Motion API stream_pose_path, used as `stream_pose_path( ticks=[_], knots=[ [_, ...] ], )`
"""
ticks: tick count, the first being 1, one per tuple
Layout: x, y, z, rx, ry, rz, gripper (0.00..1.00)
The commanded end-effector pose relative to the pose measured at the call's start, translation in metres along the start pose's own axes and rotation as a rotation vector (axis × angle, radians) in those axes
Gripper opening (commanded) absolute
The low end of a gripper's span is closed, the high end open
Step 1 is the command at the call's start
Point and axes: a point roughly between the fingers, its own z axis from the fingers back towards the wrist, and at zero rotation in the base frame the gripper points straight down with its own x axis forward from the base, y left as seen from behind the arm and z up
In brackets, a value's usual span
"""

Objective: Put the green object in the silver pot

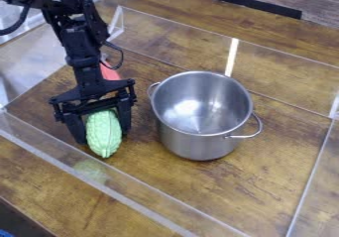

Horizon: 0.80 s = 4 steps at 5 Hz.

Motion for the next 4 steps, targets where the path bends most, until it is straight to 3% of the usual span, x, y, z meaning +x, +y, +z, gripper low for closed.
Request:
stream_pose_path(
  ticks=[1,4],
  knots=[
    [0.0121,-0.0021,0.018,-0.025,-0.042,0.03,1.0],
    [0.0211,-0.0003,0.0183,-0.009,-0.031,0.091,1.0]
  ],
)
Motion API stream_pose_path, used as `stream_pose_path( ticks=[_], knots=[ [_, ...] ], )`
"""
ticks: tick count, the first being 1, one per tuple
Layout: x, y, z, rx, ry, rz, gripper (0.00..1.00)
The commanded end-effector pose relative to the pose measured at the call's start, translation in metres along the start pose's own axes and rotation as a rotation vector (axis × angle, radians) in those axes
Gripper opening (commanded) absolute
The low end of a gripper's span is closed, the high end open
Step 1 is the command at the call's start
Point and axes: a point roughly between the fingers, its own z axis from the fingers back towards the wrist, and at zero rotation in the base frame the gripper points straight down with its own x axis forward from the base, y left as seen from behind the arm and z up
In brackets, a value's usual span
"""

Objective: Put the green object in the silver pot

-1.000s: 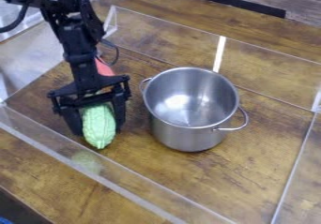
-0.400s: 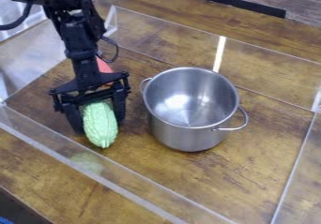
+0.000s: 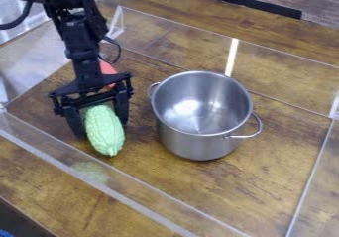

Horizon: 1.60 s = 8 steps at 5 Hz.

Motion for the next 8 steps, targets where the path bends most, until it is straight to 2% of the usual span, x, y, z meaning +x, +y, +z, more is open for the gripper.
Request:
stream_pose_path(
  ticks=[1,4,5,7,8],
  knots=[
    [0.01,-0.002,0.015,-0.024,-0.039,0.021,1.0],
    [0.014,-0.001,0.016,-0.006,-0.024,0.075,1.0],
    [0.01,-0.004,0.027,-0.007,-0.023,0.061,0.0],
    [-0.005,-0.025,0.082,-0.039,-0.024,-0.034,0.0],
    [-0.019,-0.048,0.109,-0.043,-0.019,-0.122,0.0]
  ],
)
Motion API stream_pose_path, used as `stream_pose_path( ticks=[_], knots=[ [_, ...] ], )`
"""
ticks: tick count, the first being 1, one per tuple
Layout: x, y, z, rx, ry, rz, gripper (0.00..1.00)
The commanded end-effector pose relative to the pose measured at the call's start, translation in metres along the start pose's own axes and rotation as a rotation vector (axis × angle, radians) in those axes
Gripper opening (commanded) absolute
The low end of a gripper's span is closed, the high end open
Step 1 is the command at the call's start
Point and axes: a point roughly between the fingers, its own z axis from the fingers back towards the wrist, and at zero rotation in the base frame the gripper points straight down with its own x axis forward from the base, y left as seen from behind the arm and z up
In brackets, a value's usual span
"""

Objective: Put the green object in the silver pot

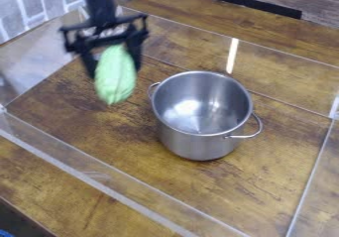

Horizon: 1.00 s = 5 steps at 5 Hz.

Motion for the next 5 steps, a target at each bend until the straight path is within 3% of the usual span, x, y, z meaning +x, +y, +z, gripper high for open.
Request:
stream_pose_path(
  ticks=[1,2,3,4,5],
  knots=[
    [-0.021,-0.036,0.038,-0.07,-0.059,-0.092,0.0],
    [-0.041,-0.053,0.031,-0.084,-0.038,-0.158,0.0],
    [-0.038,-0.045,0.025,-0.084,-0.03,-0.148,0.0],
    [-0.037,-0.041,0.018,-0.085,-0.031,-0.149,1.0],
    [-0.035,-0.04,0.009,-0.08,-0.031,-0.132,1.0]
  ],
)
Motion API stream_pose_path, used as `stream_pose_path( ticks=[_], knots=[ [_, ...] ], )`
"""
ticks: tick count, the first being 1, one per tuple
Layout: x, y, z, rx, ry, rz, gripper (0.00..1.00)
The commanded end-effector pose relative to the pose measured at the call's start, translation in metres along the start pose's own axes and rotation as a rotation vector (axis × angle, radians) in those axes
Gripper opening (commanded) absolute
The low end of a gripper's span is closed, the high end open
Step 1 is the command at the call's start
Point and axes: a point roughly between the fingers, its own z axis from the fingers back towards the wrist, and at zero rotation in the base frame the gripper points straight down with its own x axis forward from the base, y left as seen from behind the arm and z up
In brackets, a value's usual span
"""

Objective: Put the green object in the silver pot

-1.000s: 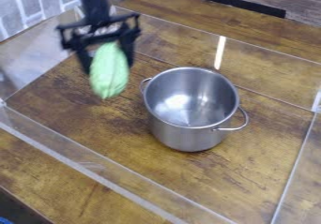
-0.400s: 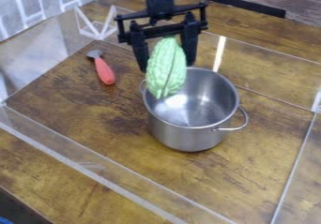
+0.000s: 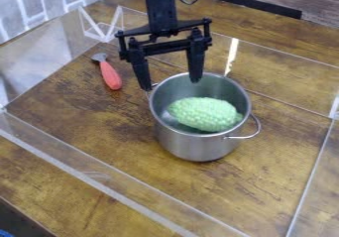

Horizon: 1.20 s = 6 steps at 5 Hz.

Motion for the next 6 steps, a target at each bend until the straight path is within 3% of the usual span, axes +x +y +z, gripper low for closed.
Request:
stream_pose_path(
  ticks=[1,3,4,5,6],
  knots=[
    [0.001,0.001,0.011,-0.039,-0.051,0.031,1.0],
    [0.006,0.0,-0.006,-0.033,-0.044,0.062,1.0],
    [0.007,0.0,-0.01,-0.032,-0.041,0.065,0.0],
    [0.003,-0.001,-0.003,-0.039,-0.043,0.064,0.0],
    [-0.002,-0.001,0.009,-0.066,-0.042,0.072,0.0]
  ],
)
